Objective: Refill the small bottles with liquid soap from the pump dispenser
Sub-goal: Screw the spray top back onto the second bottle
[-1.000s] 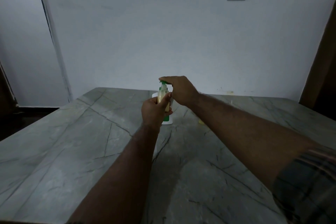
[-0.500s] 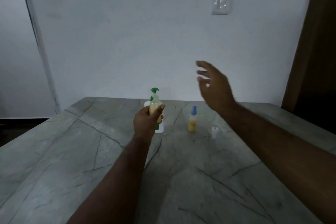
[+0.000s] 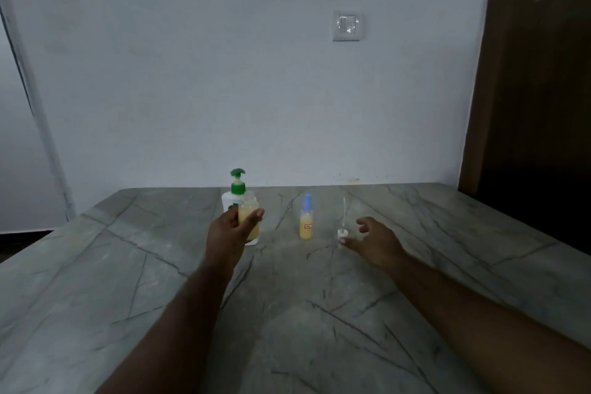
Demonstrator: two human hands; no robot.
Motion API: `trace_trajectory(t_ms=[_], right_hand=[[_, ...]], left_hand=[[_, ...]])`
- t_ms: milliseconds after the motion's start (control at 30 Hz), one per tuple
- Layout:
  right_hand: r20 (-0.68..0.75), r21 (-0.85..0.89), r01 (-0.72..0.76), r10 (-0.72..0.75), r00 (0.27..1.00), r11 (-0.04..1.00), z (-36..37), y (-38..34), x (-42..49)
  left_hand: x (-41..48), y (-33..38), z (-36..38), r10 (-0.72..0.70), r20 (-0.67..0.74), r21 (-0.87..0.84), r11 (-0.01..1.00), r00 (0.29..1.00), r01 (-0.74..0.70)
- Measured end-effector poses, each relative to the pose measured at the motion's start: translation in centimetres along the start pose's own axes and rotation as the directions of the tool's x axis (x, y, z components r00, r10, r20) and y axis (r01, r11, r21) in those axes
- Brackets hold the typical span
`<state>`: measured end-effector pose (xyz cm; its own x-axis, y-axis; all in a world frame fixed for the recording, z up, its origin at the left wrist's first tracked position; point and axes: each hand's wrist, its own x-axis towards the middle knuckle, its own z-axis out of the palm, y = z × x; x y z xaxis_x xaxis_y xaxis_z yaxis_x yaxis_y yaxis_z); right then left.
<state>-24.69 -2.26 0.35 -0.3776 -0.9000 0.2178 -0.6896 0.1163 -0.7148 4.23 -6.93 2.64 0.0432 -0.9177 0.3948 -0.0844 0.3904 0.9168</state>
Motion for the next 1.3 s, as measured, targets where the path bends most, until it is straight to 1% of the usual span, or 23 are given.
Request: trace_trajectory(t_ms=[200, 433, 533, 600, 667, 800, 867, 967, 1033, 1067, 1100, 1133, 1200, 1300], right_hand=[[-0.021, -0.047, -0.005, 0.004, 1.0, 0.999, 2.3, -1.9, 1.7], [-0.043, -0.098, 0.0, -0.004, 0.999, 0.995, 3.8, -2.0, 1.6], [-0.076, -0.14, 0.046, -0.057, 0.996, 0.989, 3.5, -1.5, 1.2], [-0.098, -0.128, 0.054, -0.067, 0.993, 0.99, 3.2, -1.2, 0.8], [-0.109, -0.076, 0.042, -0.051, 0.993, 0.996, 3.0, -0.9, 0.7], [-0.153, 0.118, 0.015, 0.003, 0.988, 0.993, 2.0, -0.8, 0.7], [-0.208, 0.188, 0.007, 0.033, 0.978, 0.982, 0.9, -0.7, 0.8], [-0.309, 0.346, 0.009, 0.105, 0.945, 0.938, -2.4, -1.1, 1.4], [-0.342, 0.503, 0.082, 0.111, 0.933, 0.86, -5.5, -2.3, 1.8], [-0.355, 0.588, 0.138, 0.101, 0.929, 0.797, -7.1, -3.2, 1.9], [-0.378, 0.637, 0.194, 0.083, 0.922, 0.746, -8.8, -4.2, 1.9], [-0.411, 0.64, 0.245, 0.055, 0.91, 0.728, -10.4, -5.4, 1.9], [-0.46, 0.559, 0.322, -0.038, 0.887, 0.764, -13.3, -7.6, 1.6], [-0.471, 0.462, 0.418, -0.182, 0.863, 0.782, -16.3, -11.3, 0.3]], left_hand=[[0.1, -0.1, 0.1, 0.011, -0.008, 0.0, 1.0, 1.0, -0.011], [0.7, -0.7, 0.0, -0.003, -0.016, -0.015, 1.0, 1.0, 0.003], [0.8, -0.7, 0.0, -0.012, -0.007, -0.021, 1.0, 1.0, 0.012], [0.7, -0.5, 0.0, -0.015, -0.001, -0.033, 0.999, 1.0, 0.015], [0.6, -0.5, 0.1, -0.011, -0.001, -0.037, 0.999, 1.0, 0.011], [0.4, -0.2, 0.2, -0.001, -0.002, -0.087, 0.996, 1.0, 0.001], [0.4, 0.0, 0.3, 0.008, 0.009, -0.095, 0.995, 1.0, -0.007], [0.3, 0.9, 0.7, 0.027, 0.02, -0.07, 0.997, 0.999, -0.026], [0.4, 1.6, 1.1, 0.048, 0.03, -0.03, 0.998, 0.998, -0.048], [0.3, 2.0, 1.2, 0.056, 0.037, -0.014, 0.998, 0.998, -0.055], [0.3, 2.5, 1.4, 0.061, 0.045, -0.003, 0.998, 0.997, -0.061], [0.2, 2.9, 1.5, 0.065, 0.051, -0.002, 0.998, 0.997, -0.065], [-0.1, 3.8, 1.9, 0.067, 0.044, -0.027, 0.997, 0.997, -0.066], [-0.6, 5.3, 2.4, 0.083, 0.019, -0.017, 0.996, 0.996, -0.082]])
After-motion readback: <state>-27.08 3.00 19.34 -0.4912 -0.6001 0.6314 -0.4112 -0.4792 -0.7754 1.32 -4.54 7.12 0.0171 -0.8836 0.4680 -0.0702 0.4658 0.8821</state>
